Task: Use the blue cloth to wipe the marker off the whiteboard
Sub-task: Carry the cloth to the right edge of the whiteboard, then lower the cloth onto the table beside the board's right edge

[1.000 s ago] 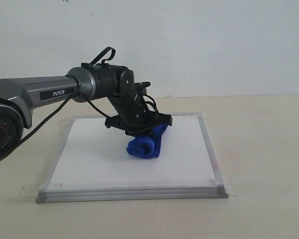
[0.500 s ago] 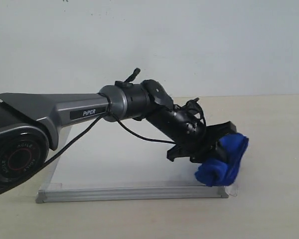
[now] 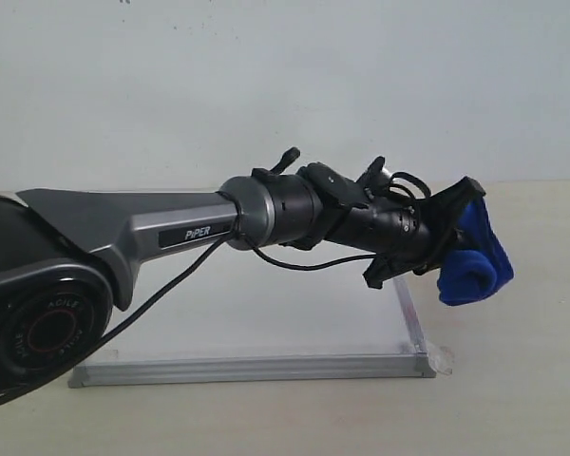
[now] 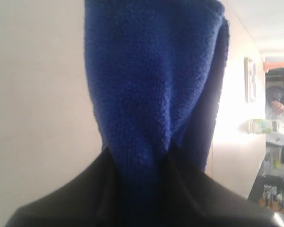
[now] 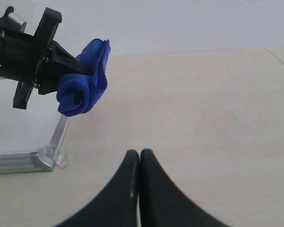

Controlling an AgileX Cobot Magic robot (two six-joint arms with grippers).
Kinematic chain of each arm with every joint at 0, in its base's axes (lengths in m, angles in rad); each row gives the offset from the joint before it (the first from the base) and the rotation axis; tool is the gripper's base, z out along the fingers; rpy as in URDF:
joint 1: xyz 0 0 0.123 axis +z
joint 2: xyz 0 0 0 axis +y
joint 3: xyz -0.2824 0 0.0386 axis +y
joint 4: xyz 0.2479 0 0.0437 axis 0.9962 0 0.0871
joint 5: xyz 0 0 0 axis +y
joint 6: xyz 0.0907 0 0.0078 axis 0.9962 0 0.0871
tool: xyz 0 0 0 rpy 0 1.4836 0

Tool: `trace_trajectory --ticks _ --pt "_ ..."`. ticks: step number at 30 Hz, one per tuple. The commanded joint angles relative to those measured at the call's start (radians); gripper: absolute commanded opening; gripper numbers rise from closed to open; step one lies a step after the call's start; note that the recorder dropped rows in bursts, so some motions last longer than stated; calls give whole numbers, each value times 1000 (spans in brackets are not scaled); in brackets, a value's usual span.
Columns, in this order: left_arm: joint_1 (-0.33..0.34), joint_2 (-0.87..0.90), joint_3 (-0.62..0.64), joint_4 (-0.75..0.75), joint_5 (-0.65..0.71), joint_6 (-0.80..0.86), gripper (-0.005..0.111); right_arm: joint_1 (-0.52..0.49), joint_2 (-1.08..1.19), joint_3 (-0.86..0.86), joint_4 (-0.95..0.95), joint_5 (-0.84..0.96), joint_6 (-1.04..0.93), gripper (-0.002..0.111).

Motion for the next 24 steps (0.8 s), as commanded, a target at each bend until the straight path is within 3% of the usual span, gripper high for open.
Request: trace_trajectory --ticks 1,11,24 --pt "-8 -8 21 -17 -98 -119 4 -5 -4 0 -1 -4 -2 0" --pt "-5 -8 95 131 -110 -123 4 -5 -4 0 -1 -4 -2 0" --pt "-3 -8 95 141 -117 -150 4 -5 -4 0 -1 -4 -2 0"
